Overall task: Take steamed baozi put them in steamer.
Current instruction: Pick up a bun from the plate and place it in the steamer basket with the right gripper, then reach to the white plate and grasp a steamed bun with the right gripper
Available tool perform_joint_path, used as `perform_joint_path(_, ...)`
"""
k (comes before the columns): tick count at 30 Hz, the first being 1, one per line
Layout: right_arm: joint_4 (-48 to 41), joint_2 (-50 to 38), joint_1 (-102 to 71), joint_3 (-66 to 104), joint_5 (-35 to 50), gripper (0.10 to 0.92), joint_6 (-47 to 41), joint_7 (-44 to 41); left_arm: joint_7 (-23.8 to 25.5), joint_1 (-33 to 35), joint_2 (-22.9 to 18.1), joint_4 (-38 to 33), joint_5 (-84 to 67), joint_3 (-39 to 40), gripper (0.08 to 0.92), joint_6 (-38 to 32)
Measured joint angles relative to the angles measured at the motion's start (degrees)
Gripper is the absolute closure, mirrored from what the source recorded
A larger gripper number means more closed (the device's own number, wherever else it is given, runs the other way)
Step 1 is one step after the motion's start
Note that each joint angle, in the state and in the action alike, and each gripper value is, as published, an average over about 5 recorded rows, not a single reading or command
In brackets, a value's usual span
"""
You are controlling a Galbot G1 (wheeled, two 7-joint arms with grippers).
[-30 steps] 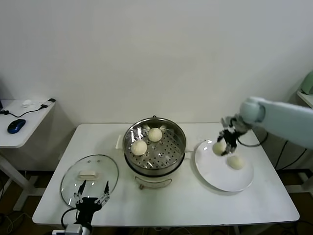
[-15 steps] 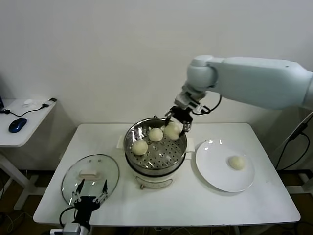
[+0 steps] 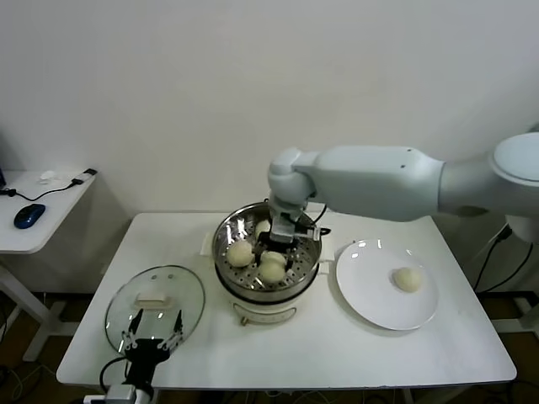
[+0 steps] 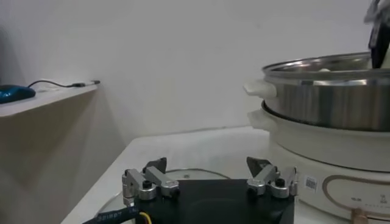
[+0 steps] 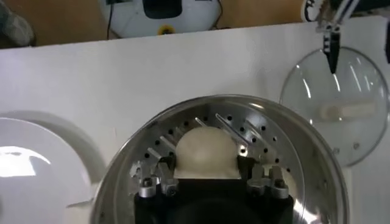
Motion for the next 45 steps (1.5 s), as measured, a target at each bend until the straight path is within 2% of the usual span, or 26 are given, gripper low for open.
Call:
perform_joint_path(6, -2.0, 1.5, -2.9, 0.7, -2.2, 0.335, 1.4, 0.9, -0.1, 0.2, -0.1, -0.1, -0.1, -0.1, 0.177, -0.1)
perform_joint_path(12, -2.6, 1.6, -3.4, 1.2, -2.3, 0.216, 2.1, 1.3, -0.3, 0.4, -0.2, -0.3, 0.0, 0.0, 0.177, -0.1)
perform_joint_path(18, -3.3, 0.3, -0.8, 1.7, 0.1, 0.203, 3.2, -0.1, -0.4, 1.0, -0.3, -0.9, 0.2, 0.2, 0.177, -0.1)
perform_joint_path(24, -5.6, -3.8, 4.9, 0.1, 6.9, 0.203, 2.7, -3.6, -0.4, 1.1, -0.3, -1.0, 0.4, 0.4, 0.177, -0.2)
perform_joint_path(33, -9.7, -16.6, 12.5, -8.2, 16.2, 0.203, -7.8, -6.6, -0.3, 1.0, 0.1, -1.0, 0.3, 0.7, 0.177, -0.5)
perform_joint_path(40, -10.2, -28.3, 9.2, -10.0, 17.3, 0.203, -17.8, -5.2, 0.0, 0.8, 0.0, -1.0, 0.5, 0.8, 0.177, -0.1)
perform_joint_path(45, -11.7, -33.0, 2.1, -6.3, 15.3, 0.203, -22.6, -3.7, 0.1, 1.0, -0.1, -0.9, 0.7, 0.6, 0.177, 0.1)
